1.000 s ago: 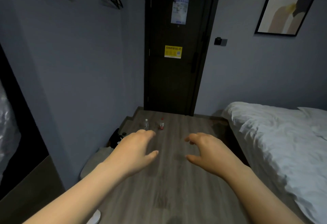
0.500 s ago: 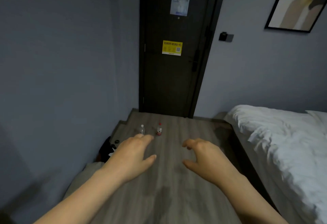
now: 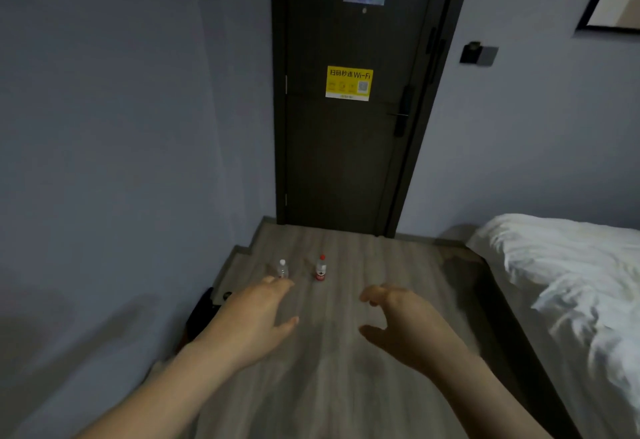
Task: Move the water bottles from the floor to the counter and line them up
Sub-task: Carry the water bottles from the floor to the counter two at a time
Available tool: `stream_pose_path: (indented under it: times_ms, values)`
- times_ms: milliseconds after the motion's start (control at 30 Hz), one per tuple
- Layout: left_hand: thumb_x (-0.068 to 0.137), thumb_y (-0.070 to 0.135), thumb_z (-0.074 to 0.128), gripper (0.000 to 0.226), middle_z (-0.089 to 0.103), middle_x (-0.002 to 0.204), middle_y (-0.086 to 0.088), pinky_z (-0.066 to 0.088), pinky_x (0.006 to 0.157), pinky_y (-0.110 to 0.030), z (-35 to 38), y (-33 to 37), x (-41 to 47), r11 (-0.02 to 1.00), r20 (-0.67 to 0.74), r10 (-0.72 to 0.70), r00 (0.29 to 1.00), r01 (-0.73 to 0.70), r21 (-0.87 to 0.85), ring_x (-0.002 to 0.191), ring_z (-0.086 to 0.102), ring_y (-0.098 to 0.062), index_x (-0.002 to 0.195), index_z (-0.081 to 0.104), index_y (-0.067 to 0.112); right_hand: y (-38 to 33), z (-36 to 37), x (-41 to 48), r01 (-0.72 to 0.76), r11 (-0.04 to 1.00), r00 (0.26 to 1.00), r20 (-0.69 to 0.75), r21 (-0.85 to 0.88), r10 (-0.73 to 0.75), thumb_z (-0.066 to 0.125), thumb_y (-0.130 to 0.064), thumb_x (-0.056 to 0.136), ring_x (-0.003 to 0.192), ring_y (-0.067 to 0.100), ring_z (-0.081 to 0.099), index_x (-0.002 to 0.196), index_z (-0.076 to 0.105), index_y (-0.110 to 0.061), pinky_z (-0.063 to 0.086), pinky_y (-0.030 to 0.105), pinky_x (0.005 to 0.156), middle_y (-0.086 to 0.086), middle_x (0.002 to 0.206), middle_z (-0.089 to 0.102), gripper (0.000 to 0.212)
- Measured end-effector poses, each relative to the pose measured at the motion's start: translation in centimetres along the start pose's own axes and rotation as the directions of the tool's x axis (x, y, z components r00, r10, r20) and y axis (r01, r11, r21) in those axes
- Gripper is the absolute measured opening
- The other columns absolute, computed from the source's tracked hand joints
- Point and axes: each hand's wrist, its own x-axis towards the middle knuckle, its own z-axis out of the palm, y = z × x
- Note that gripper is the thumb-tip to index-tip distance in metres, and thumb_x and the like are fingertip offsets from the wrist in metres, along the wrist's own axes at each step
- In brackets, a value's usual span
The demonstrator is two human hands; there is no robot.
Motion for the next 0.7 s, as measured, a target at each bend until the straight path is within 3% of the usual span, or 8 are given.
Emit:
stream_pose_path:
  times_ms: [133, 267, 433, 700]
  values:
    - [0.092, 0.043, 0.054, 0.044, 0.053, 0.123, 0.007, 0.045, 0.091, -0.025, 0.5, -3.8, 6.8, 1.000, 0.019, 0.004, 1.000, -0.004, -0.026, 0.107, 0.053, -0.007, 0.133, 0.048, 0.027, 1.5, 1.2, 7.4, -0.015, 1.000, 1.000, -0.007, 0.005, 0.015, 0.065, -0.049, 0.083, 0.092, 0.000, 0.054, 0.127, 0.049, -0.039, 0.042, 0.013, 0.074, -0.016, 0.119, 0.056, 0.048]
    - [0.092, 0.043, 0.054, 0.046, 0.053, 0.124, 0.008, 0.039, 0.085, -0.017, 0.3, -8.0, 13.8, 0.999, 0.021, 0.028, 0.999, -0.028, -0.019, 0.108, 0.052, -0.007, 0.134, 0.047, 0.028, 1.8, 2.3, 15.0, -0.035, 0.999, 0.999, -0.020, -0.007, 0.035, 0.065, -0.050, 0.081, 0.098, 0.003, 0.057, 0.125, 0.050, -0.038, 0.044, 0.016, 0.080, -0.015, 0.117, 0.058, 0.048]
    - [0.092, 0.041, 0.054, 0.044, 0.054, 0.125, 0.009, 0.043, 0.092, -0.022, -0.4, -12.5, 21.8, 0.999, 0.082, 0.025, 0.996, -0.021, -0.047, 0.110, 0.052, -0.006, 0.133, 0.045, 0.030, 2.2, 3.0, 23.6, -0.103, 0.995, 0.995, 0.002, 0.009, 0.103, 0.066, -0.052, 0.080, 0.096, 0.002, 0.056, 0.124, 0.049, -0.039, 0.044, 0.016, 0.078, -0.015, 0.115, 0.058, 0.049]
    - [0.090, 0.040, 0.056, 0.035, 0.057, 0.119, 0.006, 0.042, 0.087, -0.022, 0.6, -17.6, 31.9, 0.998, 0.111, 0.012, 0.994, -0.005, -0.065, 0.106, 0.053, -0.009, 0.123, 0.053, 0.027, 5.3, 4.3, 34.5, -0.124, 0.992, 0.991, 0.046, 0.006, 0.124, 0.067, -0.051, 0.079, 0.099, 0.003, 0.057, 0.123, 0.050, -0.038, 0.046, 0.017, 0.080, -0.014, 0.115, 0.059, 0.049]
